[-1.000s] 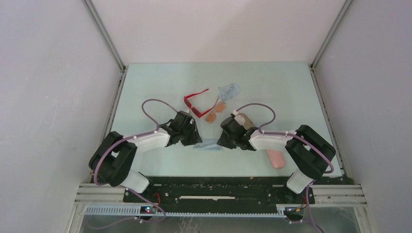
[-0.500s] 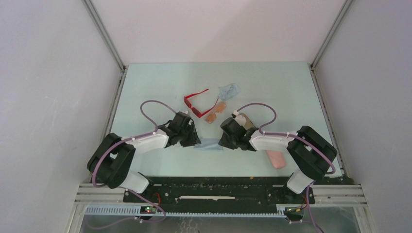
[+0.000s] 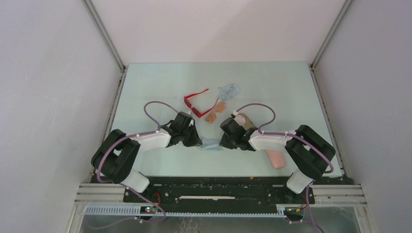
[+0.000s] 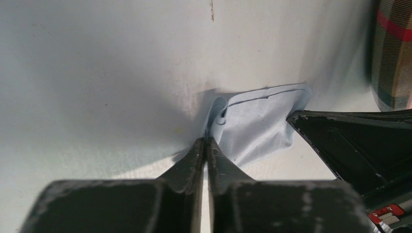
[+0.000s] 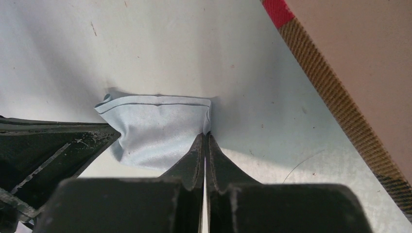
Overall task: Organize the sunglasses
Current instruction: Pick up the glasses cleaning cloth from the center of the board.
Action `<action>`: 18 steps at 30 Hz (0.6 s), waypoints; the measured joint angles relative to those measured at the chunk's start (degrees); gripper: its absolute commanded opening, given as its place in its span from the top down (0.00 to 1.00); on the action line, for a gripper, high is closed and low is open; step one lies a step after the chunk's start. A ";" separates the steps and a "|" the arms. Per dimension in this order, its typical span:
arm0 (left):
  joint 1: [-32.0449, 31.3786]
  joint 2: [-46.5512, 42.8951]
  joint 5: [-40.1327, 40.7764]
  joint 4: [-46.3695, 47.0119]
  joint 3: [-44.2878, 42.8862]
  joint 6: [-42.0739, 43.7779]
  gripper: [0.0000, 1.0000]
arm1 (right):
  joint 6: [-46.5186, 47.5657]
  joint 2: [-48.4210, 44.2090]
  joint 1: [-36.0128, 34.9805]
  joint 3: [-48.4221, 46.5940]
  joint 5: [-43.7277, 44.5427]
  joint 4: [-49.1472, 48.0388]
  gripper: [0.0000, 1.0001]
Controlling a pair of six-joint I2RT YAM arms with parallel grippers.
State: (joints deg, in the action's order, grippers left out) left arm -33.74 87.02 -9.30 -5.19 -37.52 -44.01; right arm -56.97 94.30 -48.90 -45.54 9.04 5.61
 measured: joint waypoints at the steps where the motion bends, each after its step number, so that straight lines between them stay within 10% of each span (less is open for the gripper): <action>1: 0.00 0.00 0.02 0.00 0.00 0.02 1.00 | 0.00 0.00 0.00 0.00 -0.04 -0.02 1.00; 18: -1.14 -2.03 -1.95 -1.99 1.36 -1.51 1.00 | 0.50 -6.47 -0.20 1.29 2.56 6.32 1.00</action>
State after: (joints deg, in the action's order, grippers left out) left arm -34.87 84.99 -11.25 -7.18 -36.16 -45.52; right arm -56.47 87.83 -49.10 -44.25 11.60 11.92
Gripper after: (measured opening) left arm 0.005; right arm 0.006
